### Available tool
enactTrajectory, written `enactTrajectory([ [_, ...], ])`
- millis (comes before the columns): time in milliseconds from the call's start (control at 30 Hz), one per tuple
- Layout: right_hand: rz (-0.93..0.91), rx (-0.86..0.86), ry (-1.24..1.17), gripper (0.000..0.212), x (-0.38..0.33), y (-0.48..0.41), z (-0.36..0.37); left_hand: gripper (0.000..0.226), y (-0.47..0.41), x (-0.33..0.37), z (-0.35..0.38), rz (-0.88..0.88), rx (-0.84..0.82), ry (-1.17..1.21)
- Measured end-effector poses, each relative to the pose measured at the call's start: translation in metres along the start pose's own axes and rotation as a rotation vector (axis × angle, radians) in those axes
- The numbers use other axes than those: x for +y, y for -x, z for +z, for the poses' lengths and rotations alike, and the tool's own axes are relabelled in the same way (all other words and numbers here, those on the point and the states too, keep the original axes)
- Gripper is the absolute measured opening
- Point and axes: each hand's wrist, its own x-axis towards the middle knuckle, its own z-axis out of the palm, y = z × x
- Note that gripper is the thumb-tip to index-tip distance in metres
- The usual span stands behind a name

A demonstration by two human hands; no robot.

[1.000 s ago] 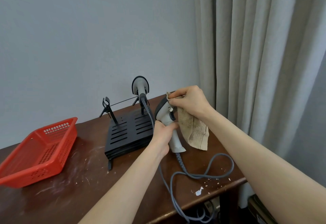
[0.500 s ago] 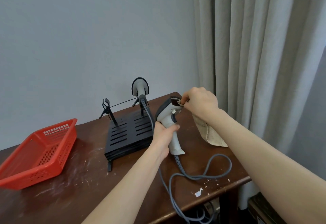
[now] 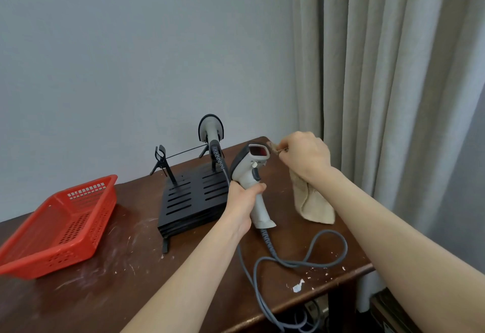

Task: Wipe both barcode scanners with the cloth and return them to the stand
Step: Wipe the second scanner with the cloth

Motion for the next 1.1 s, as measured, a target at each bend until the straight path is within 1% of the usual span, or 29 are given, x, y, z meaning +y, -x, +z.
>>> enactTrajectory([
  [33, 0.009, 0.032, -0.043, 0.031, -0.001, 0.001, -0.001, 0.04, 0.0, 0.001, 0.0, 0.005, -0.001, 0.003],
  [100, -0.074, 0.067, -0.155, 0.03, -0.007, 0.005, 0.001, 0.04, 0.0, 0.002, 0.002, 0.013, -0.011, -0.004],
  [167, -0.177, 0.048, -0.208, 0.03, -0.012, 0.008, 0.007, 0.04, 0.001, 0.003, 0.005, 0.005, -0.013, 0.001],
  [200, -0.19, 0.039, -0.195, 0.03, -0.012, 0.008, 0.008, 0.04, 0.001, 0.002, 0.005, -0.004, -0.013, 0.007],
  [300, -0.12, 0.014, -0.046, 0.031, -0.004, 0.005, 0.006, 0.039, 0.001, 0.0, 0.004, -0.006, -0.021, -0.012],
  [367, -0.059, 0.014, -0.024, 0.031, -0.002, 0.005, 0.002, 0.04, 0.001, -0.001, 0.003, -0.017, -0.018, -0.013],
  [500, 0.024, 0.072, -0.219, 0.027, -0.006, 0.005, 0.001, 0.04, 0.0, -0.001, 0.005, -0.012, -0.016, -0.007],
  [667, 0.035, -0.004, -0.265, 0.029, -0.008, 0.004, 0.008, 0.042, 0.002, -0.003, 0.007, -0.013, -0.016, -0.013],
  [833, 0.007, -0.028, -0.521, 0.02, -0.006, 0.001, 0.008, 0.042, 0.002, -0.001, 0.007, 0.009, -0.03, -0.013],
  [967, -0.056, -0.119, -0.727, 0.012, -0.011, 0.003, 0.002, 0.048, 0.002, -0.001, 0.007, 0.007, -0.059, 0.008],
  [1033, -0.069, -0.165, -0.75, 0.014, -0.011, 0.004, -0.002, 0.05, 0.002, 0.0, 0.007, 0.01, -0.06, 0.004],
  [1100, -0.093, -0.176, -0.651, 0.016, -0.009, 0.002, -0.003, 0.048, 0.002, 0.001, 0.007, 0.022, -0.035, -0.016],
])
